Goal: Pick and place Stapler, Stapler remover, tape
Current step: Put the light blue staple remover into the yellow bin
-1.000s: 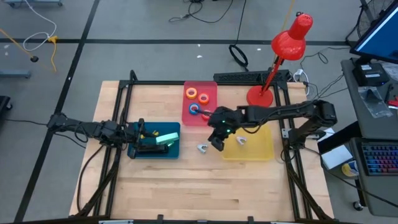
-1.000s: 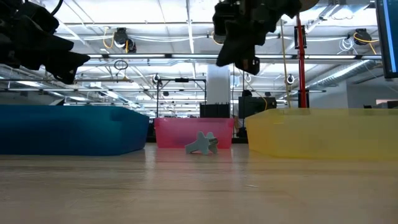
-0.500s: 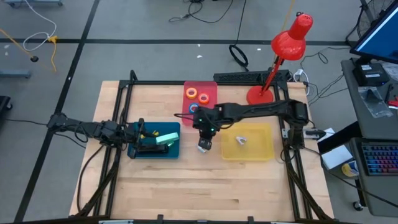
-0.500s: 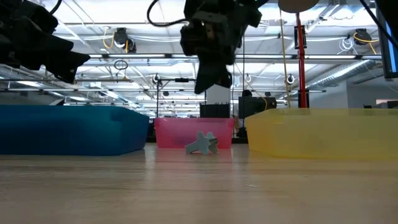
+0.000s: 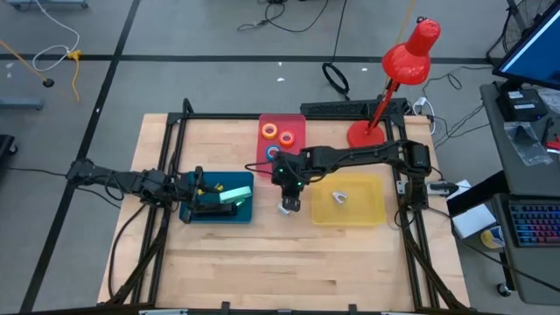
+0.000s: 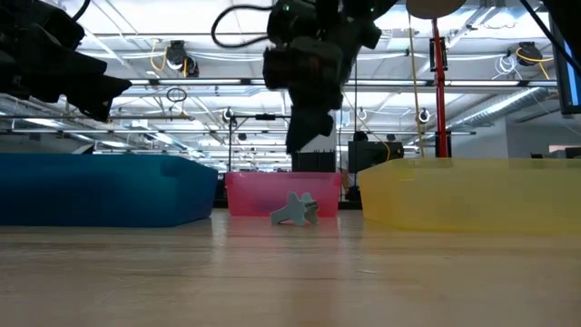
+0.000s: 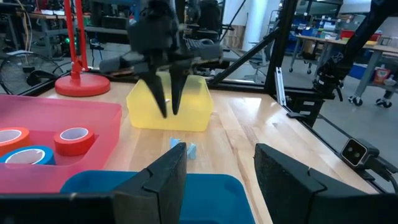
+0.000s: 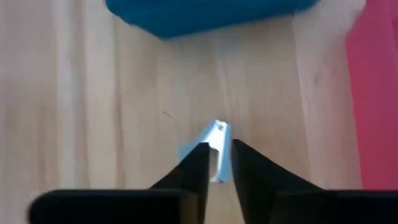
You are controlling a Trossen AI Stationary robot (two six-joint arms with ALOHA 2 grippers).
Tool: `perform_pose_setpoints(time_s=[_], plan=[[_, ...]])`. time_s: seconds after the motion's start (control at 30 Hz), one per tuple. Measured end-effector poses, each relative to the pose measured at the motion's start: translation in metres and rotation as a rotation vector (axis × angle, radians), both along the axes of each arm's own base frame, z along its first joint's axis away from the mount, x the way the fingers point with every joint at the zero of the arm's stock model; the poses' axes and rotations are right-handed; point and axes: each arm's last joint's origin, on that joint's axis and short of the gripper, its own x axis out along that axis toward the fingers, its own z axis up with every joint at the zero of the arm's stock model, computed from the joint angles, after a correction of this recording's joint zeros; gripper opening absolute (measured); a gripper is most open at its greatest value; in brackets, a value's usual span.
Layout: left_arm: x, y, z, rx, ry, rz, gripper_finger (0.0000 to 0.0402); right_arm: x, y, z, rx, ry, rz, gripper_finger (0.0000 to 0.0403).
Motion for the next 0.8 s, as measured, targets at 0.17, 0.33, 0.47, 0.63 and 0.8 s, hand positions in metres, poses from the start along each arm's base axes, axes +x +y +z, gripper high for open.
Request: perform_pose_setpoints(time_s=[0.17,0.33,0.47,0.63,0.8], plan=[[0.0,0.0,0.0,0.0,0.0,0.0,0.0186,-0.005,-0.001,-0.012,-0.014,0.046,-0.012,0.0119],[0.0,0.0,0.0,0.0,0.001,0.0,0.0186,-0.009,0.0,-0.024,-0.018,0.054,-0.004,0.0151],[0.0,0.0,0.0,0.001,0.001,0.0,0.0186,-0.011,-0.003,-0.03,-0.012,0.057,-0.017,0.015],[0.0,0.0,0.0,0.0,0.001,0.0,0.0186,-0.012,-0.003,-0.038,-0.012,0.037,-0.019,0.0145],[0.0,0.0,0.0,-0.001,0.002,0.0,0.0186,-0.016,-0.002,-0.045,0.032,0.057,-0.032,0.0148]])
